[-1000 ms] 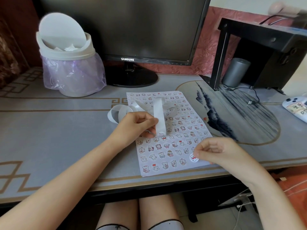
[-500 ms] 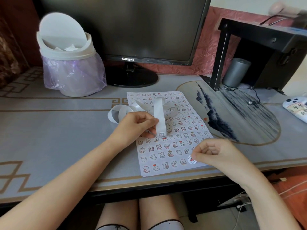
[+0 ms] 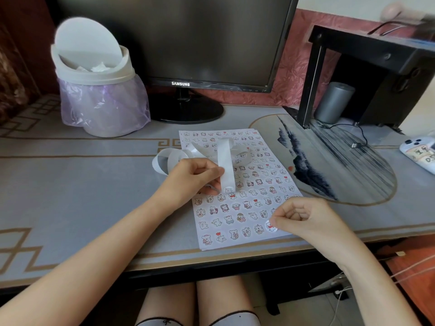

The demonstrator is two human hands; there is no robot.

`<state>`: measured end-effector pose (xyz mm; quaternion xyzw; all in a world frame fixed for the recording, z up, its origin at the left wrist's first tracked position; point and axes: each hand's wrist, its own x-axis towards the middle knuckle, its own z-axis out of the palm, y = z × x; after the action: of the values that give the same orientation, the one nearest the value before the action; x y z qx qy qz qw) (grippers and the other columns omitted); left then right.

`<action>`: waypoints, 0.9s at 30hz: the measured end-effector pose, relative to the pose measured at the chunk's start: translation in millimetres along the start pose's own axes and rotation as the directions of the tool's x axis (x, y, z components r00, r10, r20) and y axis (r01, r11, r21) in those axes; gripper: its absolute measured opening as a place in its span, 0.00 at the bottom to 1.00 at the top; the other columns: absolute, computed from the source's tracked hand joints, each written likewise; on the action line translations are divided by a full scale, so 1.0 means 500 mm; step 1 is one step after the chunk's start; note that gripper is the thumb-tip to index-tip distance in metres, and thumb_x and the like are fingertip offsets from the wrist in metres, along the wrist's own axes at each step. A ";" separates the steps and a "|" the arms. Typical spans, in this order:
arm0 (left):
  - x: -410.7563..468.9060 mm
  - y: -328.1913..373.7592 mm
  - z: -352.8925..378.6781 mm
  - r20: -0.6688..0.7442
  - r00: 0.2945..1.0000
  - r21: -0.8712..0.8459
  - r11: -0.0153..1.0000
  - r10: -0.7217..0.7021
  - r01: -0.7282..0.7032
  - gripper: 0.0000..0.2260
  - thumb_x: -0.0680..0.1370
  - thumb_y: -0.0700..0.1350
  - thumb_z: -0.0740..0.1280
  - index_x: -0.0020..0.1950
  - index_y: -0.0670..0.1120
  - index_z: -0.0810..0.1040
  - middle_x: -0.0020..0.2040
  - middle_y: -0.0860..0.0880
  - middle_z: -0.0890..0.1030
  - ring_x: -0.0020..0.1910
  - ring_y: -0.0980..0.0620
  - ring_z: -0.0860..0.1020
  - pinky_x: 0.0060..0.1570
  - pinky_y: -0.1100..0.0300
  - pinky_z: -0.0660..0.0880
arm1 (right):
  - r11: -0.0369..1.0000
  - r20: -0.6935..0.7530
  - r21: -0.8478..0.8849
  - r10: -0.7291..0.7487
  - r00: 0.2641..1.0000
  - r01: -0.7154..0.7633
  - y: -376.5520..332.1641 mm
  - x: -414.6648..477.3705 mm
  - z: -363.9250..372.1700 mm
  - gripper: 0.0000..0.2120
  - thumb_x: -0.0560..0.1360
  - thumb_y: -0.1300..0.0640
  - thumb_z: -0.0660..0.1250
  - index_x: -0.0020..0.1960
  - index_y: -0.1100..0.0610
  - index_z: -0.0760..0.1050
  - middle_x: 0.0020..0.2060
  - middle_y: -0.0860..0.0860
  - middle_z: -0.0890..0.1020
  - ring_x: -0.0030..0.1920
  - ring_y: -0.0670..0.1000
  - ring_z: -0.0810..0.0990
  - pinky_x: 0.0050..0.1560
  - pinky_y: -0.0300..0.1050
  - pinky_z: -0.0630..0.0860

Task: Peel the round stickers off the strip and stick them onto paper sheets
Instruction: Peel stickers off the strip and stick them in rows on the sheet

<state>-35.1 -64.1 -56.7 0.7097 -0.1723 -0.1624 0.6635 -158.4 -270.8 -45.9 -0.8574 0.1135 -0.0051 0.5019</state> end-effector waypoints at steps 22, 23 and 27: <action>0.001 -0.003 -0.001 0.002 1.000 0.019 1.000 -0.006 0.005 0.07 0.78 0.40 0.66 0.41 0.39 0.79 0.36 0.45 0.82 0.36 0.52 0.81 0.42 0.62 0.81 | 0.993 -0.016 -0.055 -0.102 0.995 0.101 0.028 0.011 -0.001 0.10 0.70 0.63 0.73 0.42 0.50 0.76 0.33 0.49 0.73 0.30 0.45 0.68 0.36 0.39 0.68; 0.001 -0.003 -0.001 0.002 1.000 0.019 1.000 -0.006 0.006 0.07 0.78 0.40 0.66 0.41 0.39 0.79 0.36 0.45 0.82 0.37 0.52 0.81 0.42 0.61 0.81 | 0.995 -0.024 -0.034 -0.096 0.995 0.095 0.027 0.011 0.001 0.09 0.69 0.61 0.74 0.42 0.51 0.76 0.33 0.48 0.74 0.30 0.44 0.68 0.36 0.39 0.68; 0.001 -0.002 0.000 0.001 1.000 0.019 1.000 -0.008 0.008 0.07 0.78 0.40 0.66 0.40 0.40 0.79 0.36 0.45 0.82 0.36 0.52 0.81 0.42 0.61 0.81 | 0.994 -0.066 -0.054 -0.095 0.993 0.092 0.029 0.014 0.013 0.11 0.65 0.54 0.77 0.41 0.50 0.76 0.30 0.43 0.74 0.27 0.41 0.68 0.36 0.40 0.67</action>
<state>-34.6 -64.1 -57.6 0.7168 -0.1712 -0.1636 0.6559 -153.3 -273.5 -62.2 -0.8735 0.0906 -0.0552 0.4751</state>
